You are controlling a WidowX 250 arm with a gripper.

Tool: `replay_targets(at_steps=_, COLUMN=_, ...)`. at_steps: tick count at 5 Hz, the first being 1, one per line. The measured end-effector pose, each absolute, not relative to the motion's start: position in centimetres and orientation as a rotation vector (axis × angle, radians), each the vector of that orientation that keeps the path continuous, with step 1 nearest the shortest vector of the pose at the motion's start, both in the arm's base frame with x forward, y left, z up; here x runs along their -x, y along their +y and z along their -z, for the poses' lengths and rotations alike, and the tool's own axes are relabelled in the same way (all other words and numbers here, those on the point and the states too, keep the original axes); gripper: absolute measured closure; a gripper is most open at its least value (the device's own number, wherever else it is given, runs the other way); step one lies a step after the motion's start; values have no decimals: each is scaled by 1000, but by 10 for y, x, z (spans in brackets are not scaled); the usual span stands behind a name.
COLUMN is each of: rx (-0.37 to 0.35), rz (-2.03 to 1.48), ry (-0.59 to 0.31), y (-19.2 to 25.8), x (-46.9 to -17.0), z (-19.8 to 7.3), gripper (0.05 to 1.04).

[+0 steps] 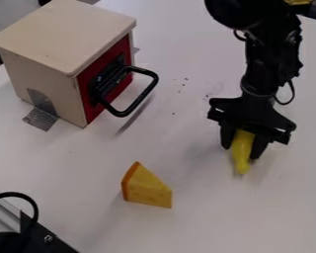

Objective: Move the banana toy from up to down the middle table

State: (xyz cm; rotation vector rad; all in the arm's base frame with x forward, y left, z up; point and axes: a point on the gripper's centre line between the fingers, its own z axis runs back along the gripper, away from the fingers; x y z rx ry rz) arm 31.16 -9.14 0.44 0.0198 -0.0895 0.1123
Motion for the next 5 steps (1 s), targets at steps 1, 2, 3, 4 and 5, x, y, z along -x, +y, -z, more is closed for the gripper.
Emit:
replay_targets(at_steps=1, rx=-20, rz=-114, ry=-72, y=-89, x=-312, z=1, gripper=493)
replay_targets(at_steps=2, rx=-27, rz=-104, ry=-58, y=-87, x=-310, z=1, gripper=197)
replay_targets(at_steps=3, rx=-14, rz=-86, ry=-92, y=-88, x=-312, z=-17, gripper=77)
replay_targets(at_steps=4, rx=-4, rz=-58, ry=-125, y=-88, x=-314, z=-41, gripper=83)
replay_targets(at_steps=5, rx=8, rz=-48, ry=-166, y=-86, x=-312, z=-71, gripper=83)
